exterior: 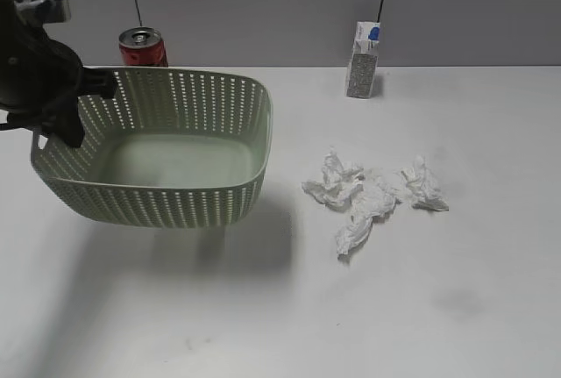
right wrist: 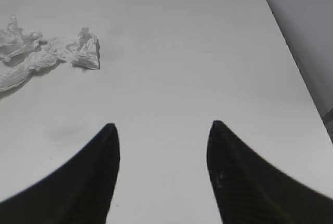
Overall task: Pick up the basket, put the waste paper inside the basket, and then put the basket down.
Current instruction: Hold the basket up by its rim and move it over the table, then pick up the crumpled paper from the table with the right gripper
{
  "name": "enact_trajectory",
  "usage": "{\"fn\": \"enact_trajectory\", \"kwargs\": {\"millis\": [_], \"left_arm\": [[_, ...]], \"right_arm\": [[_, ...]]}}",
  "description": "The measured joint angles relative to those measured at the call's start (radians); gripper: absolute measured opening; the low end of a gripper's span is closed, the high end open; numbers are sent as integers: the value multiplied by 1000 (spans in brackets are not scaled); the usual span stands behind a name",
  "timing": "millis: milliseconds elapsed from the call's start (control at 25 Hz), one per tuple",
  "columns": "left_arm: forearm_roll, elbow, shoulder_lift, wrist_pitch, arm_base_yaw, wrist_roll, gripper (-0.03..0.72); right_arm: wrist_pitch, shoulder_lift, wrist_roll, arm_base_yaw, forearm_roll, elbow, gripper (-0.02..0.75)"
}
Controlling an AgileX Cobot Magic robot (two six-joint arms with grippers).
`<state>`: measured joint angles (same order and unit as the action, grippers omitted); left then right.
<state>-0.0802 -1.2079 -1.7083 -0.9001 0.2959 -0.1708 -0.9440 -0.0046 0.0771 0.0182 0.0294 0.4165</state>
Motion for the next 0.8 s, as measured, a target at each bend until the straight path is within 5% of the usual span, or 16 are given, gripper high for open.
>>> {"fn": "enact_trajectory", "kwargs": {"millis": [440,800], "left_arm": [[-47,188,188,10,0,28,-1],[-50,222,190,64,0,30,-1]], "right_arm": [[2,32,-4,0,7,3,413],[60,670,25,0,209,153,413]]}}
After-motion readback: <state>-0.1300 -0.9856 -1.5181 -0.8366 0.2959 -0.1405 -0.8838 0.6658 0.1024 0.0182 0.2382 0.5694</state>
